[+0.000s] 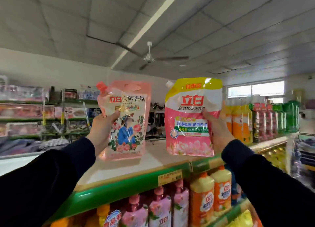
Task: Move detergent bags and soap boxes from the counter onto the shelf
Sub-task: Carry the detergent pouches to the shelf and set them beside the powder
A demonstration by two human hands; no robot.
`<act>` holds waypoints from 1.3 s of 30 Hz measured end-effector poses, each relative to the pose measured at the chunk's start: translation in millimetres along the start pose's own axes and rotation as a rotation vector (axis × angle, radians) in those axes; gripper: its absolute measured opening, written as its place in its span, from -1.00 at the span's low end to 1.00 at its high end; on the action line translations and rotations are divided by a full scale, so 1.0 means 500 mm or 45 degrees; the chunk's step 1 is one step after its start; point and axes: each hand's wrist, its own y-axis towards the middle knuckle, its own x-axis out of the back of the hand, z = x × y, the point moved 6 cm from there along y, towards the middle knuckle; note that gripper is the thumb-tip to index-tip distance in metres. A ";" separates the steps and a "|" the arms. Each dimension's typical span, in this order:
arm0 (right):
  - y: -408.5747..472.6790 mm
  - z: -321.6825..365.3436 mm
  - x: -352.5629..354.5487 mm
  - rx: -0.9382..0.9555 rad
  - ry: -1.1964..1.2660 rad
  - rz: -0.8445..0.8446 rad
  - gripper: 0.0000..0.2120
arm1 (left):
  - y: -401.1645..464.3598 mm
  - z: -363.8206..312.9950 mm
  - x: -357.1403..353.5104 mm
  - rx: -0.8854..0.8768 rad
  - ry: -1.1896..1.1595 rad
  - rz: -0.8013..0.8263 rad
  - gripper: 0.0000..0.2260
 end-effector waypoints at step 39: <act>0.444 -0.369 -0.200 -0.253 0.278 0.020 -0.28 | 0.239 0.200 0.032 0.281 0.212 0.082 -0.57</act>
